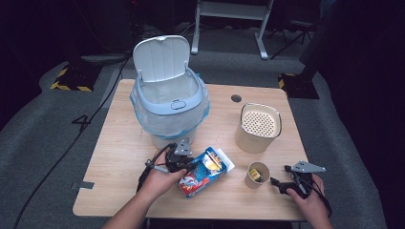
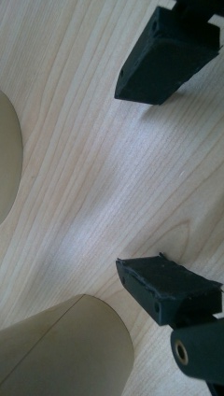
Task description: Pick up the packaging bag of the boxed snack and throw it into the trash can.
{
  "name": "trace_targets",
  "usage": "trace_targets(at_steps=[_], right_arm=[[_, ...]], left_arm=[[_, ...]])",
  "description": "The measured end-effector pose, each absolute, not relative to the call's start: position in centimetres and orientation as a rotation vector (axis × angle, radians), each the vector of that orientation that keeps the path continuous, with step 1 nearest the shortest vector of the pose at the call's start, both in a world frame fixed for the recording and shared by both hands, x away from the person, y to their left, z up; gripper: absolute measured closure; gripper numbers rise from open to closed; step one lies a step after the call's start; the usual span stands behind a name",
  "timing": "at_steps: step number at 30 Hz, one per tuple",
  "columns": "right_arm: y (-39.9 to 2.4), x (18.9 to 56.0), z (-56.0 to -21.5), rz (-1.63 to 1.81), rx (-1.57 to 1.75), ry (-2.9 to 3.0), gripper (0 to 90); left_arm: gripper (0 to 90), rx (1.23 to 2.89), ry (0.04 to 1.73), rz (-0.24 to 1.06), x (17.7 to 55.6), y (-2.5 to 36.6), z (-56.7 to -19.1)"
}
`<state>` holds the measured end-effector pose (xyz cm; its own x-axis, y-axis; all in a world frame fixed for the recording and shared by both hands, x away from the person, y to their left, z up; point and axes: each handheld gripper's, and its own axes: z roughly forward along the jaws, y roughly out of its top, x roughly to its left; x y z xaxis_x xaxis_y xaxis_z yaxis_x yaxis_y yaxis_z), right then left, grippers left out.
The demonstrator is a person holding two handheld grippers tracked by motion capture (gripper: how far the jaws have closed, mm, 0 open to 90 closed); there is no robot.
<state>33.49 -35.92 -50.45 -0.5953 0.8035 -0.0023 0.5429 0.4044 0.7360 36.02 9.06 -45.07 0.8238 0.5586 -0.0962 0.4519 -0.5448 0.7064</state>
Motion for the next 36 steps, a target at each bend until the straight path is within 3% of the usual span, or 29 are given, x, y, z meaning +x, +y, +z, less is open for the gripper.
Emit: trace_targets(at_steps=[20,36], right_arm=[[-35.9,33.5,-50.4,1.012,1.162,2.309,15.3],[-35.9,33.5,-50.4,1.011,1.162,2.309,15.2]], left_arm=[[75.5,1.864,0.686,0.336,35.6,12.1,-38.8],[75.6,1.713,0.623,0.396,36.4,13.9,-33.7]])
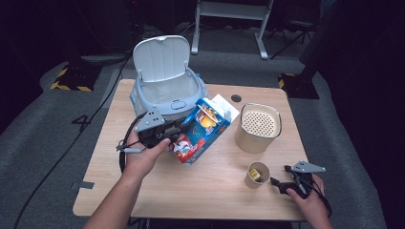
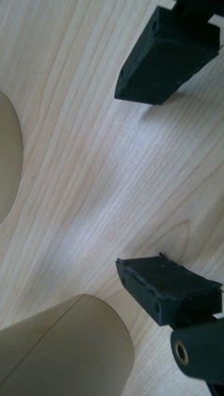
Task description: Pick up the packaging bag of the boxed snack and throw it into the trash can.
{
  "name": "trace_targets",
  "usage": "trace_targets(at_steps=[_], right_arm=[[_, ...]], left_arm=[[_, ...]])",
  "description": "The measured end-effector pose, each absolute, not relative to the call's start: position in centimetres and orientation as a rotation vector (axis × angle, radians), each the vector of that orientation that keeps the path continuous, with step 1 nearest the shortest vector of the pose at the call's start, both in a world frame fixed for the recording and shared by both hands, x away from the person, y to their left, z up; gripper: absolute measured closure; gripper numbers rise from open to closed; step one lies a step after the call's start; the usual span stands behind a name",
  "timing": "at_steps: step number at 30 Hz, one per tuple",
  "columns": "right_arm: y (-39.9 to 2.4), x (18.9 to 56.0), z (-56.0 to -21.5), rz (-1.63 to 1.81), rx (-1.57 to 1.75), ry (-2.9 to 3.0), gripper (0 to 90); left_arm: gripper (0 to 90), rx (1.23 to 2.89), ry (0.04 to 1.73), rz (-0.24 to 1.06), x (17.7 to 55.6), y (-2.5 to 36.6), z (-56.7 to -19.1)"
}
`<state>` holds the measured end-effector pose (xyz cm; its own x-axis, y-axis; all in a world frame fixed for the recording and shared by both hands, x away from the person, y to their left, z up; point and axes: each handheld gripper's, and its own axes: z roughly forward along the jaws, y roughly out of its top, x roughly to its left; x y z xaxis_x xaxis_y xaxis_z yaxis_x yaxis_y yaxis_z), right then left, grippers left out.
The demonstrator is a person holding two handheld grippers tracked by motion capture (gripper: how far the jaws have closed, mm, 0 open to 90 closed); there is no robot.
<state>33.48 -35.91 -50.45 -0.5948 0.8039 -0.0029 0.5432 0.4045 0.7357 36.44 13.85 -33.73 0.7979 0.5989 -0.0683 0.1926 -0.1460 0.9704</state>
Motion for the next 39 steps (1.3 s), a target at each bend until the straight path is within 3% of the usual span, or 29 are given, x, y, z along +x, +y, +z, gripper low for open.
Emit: trace_targets(at_steps=[24,39], right_arm=[[-35.9,33.5,-50.4,1.011,1.162,2.309,15.3],[-35.9,33.5,-50.4,1.011,1.162,2.309,15.2]], left_arm=[[75.6,1.571,0.632,0.506,38.9,17.0,-26.0],[75.6,1.452,0.719,0.562,41.1,18.9,-24.4]])
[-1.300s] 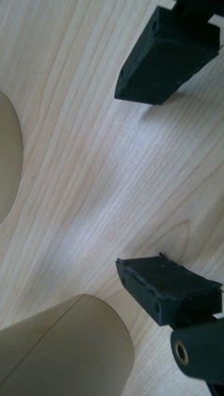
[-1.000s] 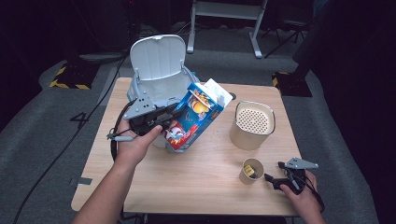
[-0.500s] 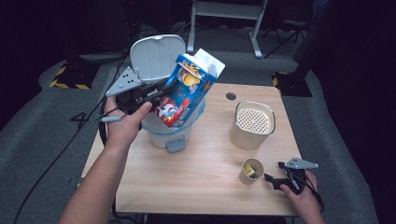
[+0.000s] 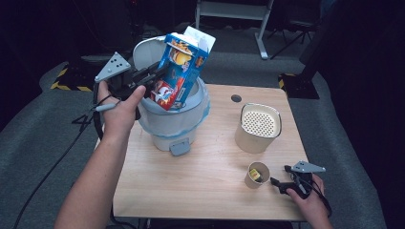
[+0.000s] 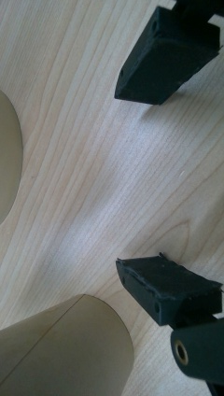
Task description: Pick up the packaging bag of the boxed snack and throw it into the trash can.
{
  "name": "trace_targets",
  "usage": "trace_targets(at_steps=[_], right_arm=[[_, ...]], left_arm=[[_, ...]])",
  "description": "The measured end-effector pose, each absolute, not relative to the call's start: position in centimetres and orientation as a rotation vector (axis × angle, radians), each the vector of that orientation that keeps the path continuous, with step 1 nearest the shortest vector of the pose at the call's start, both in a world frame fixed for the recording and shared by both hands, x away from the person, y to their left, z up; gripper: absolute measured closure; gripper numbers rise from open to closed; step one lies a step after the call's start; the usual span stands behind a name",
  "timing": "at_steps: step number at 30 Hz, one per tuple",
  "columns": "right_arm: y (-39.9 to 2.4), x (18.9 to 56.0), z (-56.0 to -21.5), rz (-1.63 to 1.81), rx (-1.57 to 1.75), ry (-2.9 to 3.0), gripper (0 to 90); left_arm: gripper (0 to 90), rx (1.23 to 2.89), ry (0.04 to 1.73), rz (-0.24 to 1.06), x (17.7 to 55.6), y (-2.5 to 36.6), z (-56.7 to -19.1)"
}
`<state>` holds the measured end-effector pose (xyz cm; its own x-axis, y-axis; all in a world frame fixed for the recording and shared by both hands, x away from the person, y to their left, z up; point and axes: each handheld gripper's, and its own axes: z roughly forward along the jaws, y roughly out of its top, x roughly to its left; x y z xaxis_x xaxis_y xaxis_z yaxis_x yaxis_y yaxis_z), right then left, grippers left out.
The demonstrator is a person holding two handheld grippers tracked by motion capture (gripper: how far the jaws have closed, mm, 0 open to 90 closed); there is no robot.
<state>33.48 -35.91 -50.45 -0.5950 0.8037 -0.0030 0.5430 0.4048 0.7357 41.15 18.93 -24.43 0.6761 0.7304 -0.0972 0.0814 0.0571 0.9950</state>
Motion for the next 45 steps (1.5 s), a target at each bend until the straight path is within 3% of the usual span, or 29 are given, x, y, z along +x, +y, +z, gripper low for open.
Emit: trace_targets(at_steps=[30,45], right_arm=[[-35.9,33.5,-50.4,1.011,1.162,2.309,15.3],[-35.9,33.5,-50.4,1.011,1.161,2.309,15.2]], left_arm=[[75.5,1.444,0.901,0.765,45.5,19.5,-24.8],[74.2,1.551,0.973,0.735,46.1,19.0,-25.1]])
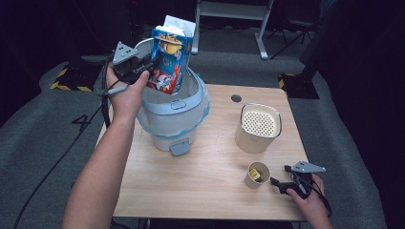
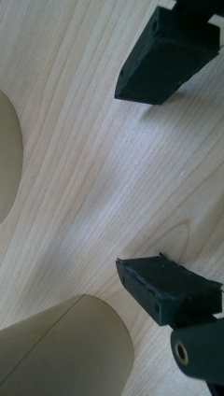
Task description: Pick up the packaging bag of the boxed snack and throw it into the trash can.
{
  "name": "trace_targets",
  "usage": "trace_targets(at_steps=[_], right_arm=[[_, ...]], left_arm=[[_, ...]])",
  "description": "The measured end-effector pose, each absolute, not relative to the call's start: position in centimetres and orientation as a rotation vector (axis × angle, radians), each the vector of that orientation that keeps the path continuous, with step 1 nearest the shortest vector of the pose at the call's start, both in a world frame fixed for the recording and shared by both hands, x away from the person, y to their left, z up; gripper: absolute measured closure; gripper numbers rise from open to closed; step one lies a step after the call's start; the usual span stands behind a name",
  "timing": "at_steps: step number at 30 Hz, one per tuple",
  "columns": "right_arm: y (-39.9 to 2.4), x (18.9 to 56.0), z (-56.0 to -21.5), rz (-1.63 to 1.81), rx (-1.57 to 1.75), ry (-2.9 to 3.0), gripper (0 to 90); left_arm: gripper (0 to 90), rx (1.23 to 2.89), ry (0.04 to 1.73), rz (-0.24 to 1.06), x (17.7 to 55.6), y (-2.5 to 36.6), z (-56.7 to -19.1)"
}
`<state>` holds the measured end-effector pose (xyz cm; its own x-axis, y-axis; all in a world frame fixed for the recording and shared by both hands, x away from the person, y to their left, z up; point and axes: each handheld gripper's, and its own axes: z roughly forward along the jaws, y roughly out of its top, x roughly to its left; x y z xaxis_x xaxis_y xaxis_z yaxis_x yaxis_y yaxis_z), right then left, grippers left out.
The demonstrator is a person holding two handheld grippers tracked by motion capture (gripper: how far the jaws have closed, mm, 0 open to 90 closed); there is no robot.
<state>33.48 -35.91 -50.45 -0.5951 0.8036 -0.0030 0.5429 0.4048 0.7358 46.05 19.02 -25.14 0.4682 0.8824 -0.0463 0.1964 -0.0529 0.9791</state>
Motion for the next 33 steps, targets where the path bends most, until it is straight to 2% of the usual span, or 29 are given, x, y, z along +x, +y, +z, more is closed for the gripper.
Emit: trace_targets(at_steps=[11,26,33], right_arm=[[-35.9,33.5,-50.4,1.011,1.162,2.309,15.3],[-35.9,33.5,-50.4,1.011,1.162,2.309,15.3],[-35.9,33.5,-50.4,1.012,1.162,2.309,15.2]], left_arm=[[74.6,1.646,0.999,0.744,46.3,18.3,-25.5],[75.2,1.64,0.996,0.832,47.2,17.0,-25.7],[74.6,1.696,1.012,0.782,47.2,16.9,-26.0]])
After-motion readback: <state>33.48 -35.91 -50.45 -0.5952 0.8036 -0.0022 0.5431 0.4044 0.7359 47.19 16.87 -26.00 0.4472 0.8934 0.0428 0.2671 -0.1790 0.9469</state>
